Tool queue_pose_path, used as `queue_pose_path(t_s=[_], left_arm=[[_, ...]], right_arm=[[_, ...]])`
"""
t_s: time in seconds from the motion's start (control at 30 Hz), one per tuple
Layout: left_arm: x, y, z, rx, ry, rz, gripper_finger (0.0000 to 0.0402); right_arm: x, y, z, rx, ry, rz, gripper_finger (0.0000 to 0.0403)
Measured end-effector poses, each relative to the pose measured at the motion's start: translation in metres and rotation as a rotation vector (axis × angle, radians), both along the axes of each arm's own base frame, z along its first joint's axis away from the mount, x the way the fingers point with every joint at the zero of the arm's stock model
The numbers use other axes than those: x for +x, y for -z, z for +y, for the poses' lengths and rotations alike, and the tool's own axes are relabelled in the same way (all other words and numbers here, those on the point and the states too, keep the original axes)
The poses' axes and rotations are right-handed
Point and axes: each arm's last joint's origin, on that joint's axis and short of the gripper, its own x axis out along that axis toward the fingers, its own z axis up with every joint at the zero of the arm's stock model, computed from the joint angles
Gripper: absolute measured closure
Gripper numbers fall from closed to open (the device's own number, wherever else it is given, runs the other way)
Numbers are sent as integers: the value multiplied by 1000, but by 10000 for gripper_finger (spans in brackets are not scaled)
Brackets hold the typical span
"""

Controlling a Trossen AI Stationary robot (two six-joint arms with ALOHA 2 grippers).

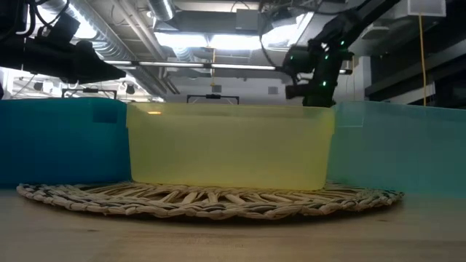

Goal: Pick and place Granola Bars by type
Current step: Put the red granola bar into the green bin

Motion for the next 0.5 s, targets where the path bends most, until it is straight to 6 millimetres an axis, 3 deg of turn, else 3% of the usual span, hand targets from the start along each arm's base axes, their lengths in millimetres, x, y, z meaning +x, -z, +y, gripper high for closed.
queue_pose_path(t_s=[0.5], left_arm=[[0, 0, 0, 0, 0, 0, 233]], right_arm=[[-24, -81, 50, -100, -18, -255, 351]])
